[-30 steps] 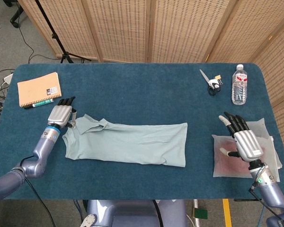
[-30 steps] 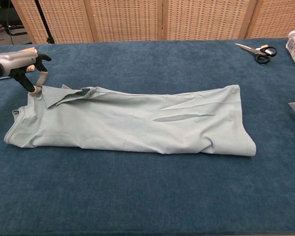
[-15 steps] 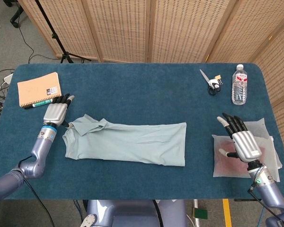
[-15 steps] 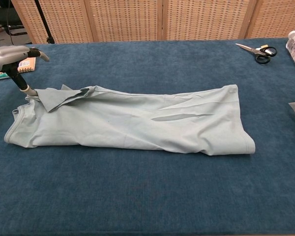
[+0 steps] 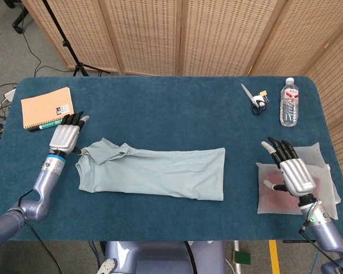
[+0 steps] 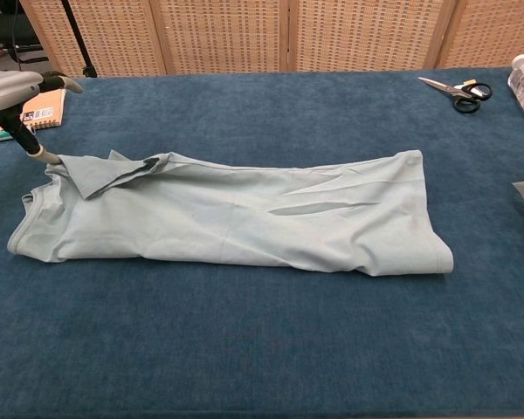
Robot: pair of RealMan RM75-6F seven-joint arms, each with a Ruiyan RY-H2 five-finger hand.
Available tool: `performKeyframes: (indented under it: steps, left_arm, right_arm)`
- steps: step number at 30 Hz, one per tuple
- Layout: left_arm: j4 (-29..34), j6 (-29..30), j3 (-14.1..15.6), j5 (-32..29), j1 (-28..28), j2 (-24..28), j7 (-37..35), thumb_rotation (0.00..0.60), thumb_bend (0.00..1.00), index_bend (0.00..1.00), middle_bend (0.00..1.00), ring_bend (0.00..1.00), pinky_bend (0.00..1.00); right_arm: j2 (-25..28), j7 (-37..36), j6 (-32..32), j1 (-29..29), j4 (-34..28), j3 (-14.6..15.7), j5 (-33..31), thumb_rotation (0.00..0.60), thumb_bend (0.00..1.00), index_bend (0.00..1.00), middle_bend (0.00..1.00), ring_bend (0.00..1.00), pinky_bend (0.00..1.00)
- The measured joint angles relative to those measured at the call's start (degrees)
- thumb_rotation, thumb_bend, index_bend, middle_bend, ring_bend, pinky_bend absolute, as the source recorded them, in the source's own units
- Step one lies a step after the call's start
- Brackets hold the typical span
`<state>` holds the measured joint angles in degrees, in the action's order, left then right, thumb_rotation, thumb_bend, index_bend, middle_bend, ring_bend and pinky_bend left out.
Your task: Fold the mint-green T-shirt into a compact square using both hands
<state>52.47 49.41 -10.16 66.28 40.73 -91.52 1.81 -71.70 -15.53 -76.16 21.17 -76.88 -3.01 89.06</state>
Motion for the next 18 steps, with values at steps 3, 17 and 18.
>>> performKeyframes:
  steps: [3,17,18]
  left_arm:
    - [-0.4,0.4,-0.1,0.9,-0.2,-0.3,-3.2,0.6,0.0,0.0,0.0,0.0,0.0]
    - [1.0,-6.8,3.0,8.5,0.4,5.9,-15.6,0.6,0.0,0.0,0.0,0.0,0.0]
    - [1.5,-7.2,3.6,9.9,0.5,6.7,-16.6,0.6,0.0,0.0,0.0,0.0,0.0]
  right_arm:
    - [0.0,0.1,-0.1,-0.1,-0.1,0.0,0.2,0.6,0.0,0.0,0.0,0.0,0.0]
    - [0.2,0.5,0.0,-0.3,-0.8,0.0,0.5,0.6,0.0,0.0,0.0,0.0,0.0]
    - [0.3,0.5,0.1,-0.3,-0.8,-0.1,0.5,0.6,0.0,0.0,0.0,0.0,0.0]
